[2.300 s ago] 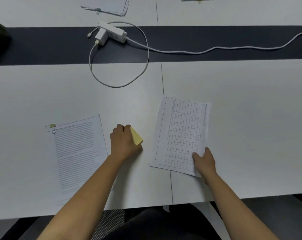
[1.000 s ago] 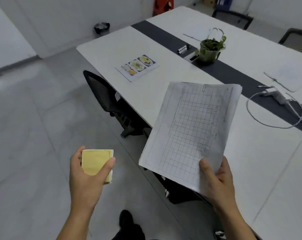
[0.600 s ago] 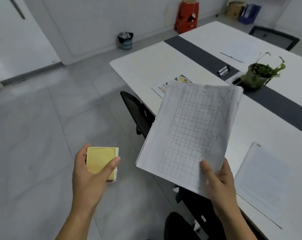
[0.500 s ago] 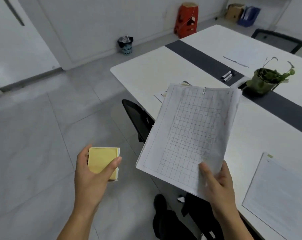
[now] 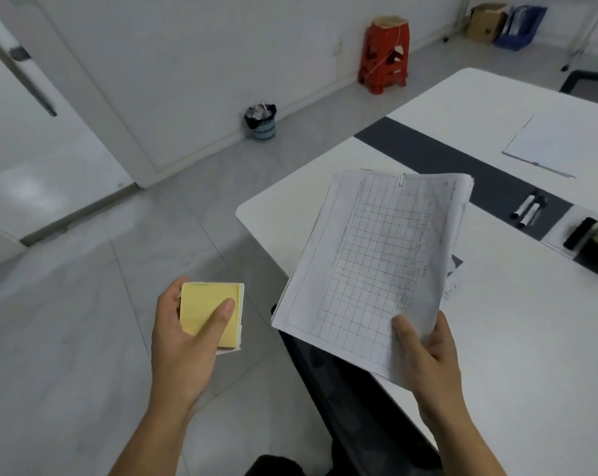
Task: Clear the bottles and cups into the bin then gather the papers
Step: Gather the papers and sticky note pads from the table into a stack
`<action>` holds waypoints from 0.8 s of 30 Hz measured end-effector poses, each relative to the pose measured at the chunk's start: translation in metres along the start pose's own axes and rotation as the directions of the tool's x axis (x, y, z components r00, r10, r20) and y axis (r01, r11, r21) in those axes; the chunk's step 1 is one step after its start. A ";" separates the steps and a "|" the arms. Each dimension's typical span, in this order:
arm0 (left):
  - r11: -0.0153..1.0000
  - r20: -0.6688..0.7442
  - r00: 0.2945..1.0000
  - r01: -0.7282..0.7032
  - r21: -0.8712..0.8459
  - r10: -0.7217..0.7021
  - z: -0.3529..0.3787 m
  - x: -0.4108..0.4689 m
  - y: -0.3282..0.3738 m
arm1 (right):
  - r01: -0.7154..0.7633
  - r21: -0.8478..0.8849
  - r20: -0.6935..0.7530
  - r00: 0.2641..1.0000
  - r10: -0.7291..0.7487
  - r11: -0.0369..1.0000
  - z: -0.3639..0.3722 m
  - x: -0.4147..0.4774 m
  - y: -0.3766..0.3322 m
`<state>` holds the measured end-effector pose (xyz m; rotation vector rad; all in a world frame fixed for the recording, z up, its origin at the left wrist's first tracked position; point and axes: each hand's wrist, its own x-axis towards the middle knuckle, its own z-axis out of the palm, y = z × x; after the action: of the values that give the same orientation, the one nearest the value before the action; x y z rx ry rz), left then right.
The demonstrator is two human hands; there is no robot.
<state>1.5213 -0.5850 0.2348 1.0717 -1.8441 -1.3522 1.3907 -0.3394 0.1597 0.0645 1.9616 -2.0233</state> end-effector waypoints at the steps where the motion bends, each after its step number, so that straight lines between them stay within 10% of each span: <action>1: 1.000 0.007 1.000 -0.003 0.003 0.003 0.007 0.017 0.003 | 0.001 0.005 -0.018 1.000 -0.001 1.000 0.009 0.013 -0.004; 9: 0.999 0.318 0.947 0.036 0.019 -0.040 0.089 0.177 -0.010 | -0.002 0.041 -0.244 0.970 0.012 0.999 0.086 0.099 -0.013; 18: 0.995 0.742 0.668 0.100 -0.029 -0.046 0.161 0.345 -0.035 | -0.067 0.012 -0.681 0.730 0.058 0.998 0.206 0.125 -0.016; 24: 0.994 0.796 0.605 0.097 -0.041 -0.026 0.156 0.420 -0.003 | -0.020 0.057 -0.731 0.680 0.055 0.998 0.276 0.138 -0.044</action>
<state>1.1862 -0.8796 0.1900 0.4755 -2.3285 -2.1709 1.3007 -0.6365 0.1826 1.0901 2.2962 -2.2107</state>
